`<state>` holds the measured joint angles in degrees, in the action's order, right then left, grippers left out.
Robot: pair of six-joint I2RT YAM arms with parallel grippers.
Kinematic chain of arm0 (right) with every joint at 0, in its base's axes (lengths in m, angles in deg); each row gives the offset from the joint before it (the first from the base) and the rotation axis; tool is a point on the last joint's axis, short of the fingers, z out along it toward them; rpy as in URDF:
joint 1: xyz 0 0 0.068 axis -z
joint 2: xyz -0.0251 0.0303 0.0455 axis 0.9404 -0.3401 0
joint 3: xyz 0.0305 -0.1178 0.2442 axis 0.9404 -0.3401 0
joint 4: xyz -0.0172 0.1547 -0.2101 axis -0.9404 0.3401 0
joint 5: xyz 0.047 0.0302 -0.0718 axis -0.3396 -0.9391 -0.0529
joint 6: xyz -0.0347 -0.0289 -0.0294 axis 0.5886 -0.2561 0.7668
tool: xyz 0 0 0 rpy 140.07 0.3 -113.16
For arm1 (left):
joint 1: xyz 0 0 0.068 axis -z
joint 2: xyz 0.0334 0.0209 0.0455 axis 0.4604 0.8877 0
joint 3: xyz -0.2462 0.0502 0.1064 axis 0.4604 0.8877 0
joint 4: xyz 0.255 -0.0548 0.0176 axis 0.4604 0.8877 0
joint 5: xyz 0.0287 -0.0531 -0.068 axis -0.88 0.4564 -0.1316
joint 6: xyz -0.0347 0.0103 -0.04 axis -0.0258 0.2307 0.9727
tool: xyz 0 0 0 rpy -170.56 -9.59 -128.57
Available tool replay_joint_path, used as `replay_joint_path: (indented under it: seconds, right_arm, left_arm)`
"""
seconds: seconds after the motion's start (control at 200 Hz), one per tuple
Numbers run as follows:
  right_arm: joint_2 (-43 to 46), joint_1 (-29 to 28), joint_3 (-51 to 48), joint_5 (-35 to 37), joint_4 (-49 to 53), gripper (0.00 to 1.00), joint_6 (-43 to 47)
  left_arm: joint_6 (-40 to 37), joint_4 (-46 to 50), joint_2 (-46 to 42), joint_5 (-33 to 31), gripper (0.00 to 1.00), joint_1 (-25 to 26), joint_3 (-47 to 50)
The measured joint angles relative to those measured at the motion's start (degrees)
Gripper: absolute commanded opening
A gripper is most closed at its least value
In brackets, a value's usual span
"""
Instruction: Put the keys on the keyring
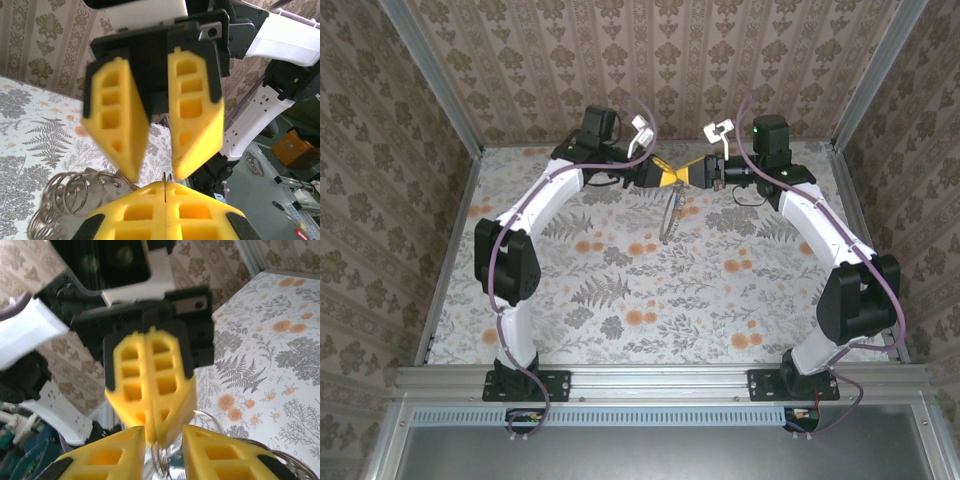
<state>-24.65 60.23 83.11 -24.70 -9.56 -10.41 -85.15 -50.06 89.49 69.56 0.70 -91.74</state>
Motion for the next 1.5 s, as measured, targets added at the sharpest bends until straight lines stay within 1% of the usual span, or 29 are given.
replay_joint_path:
  seconds: [0.09, 0.205, 0.395, 0.53, 0.725, 0.875, 0.97, 1.01, 1.125, 1.27, 1.39, 1.5]
  right_arm:
    - [0.6, 1.1, -2.1, 0.3, -3.9, 0.41, -2.2]
    - [2.4, 2.7, -5.8, 1.0, -7.8, 0.43, -5.2]
    - [6.1, 3.6, -11.9, 2.1, -14.8, 0.44, -9.6]
    - [6.7, 3.6, -15.0, 2.6, -21.2, 0.45, -13.8]
    - [6.0, 3.6, -17.3, 4.5, -31.4, 0.45, -20.3]
    - [5.0, 3.6, -18.2, 7.5, -39.1, 0.45, -25.0]
    - [4.5, 3.7, -18.8, 9.6, -43.1, 0.45, -27.6]
    - [4.3, 3.7, -19.0, 10.6, -44.6, 0.47, -28.6]
    - [4.1, 3.7, -19.9, 13.6, -48.2, 0.49, -30.9]
    - [4.1, 3.6, -21.2, 17.4, -51.0, 0.52, -32.1]
    - [4.3, 3.0, -22.6, 21.5, -50.1, 0.53, -30.6]
    - [5.6, 0.9, -23.5, 26.2, -45.5, 0.54, -26.6]
  left_arm:
    - [3.3, -4.0, -0.4, -1.0, 0.0, 0.4, 1.9]
    - [9.9, -12.3, -1.2, -2.7, 0.0, 0.4, 5.5]
    - [21.4, -26.7, -2.1, -6.2, 0.0, -0.1, 9.7]
    - [29.0, -35.9, -2.4, -8.7, 0.0, -0.1, 11.2]
    - [43.7, -52.3, -2.4, -12.5, 0.0, -0.1, 13.3]
    - [57.4, -67.7, -1.5, -15.3, 0.0, -0.5, 13.5]
    - [64.7, -75.7, -0.1, -17.4, 0.0, -0.9, 13.5]
    - [67.3, -78.3, 0.6, -18.3, 0.0, -1.2, 13.5]
    - [72.1, -82.3, 2.1, -20.7, 0.0, -1.3, 14.1]
    - [74.7, -83.6, 2.2, -23.3, 0.0, -1.5, 15.9]
    - [75.4, -83.8, 2.2, -25.4, 0.0, -1.5, 16.6]
    - [75.4, -83.7, 2.2, -26.8, 0.0, -1.5, 17.5]
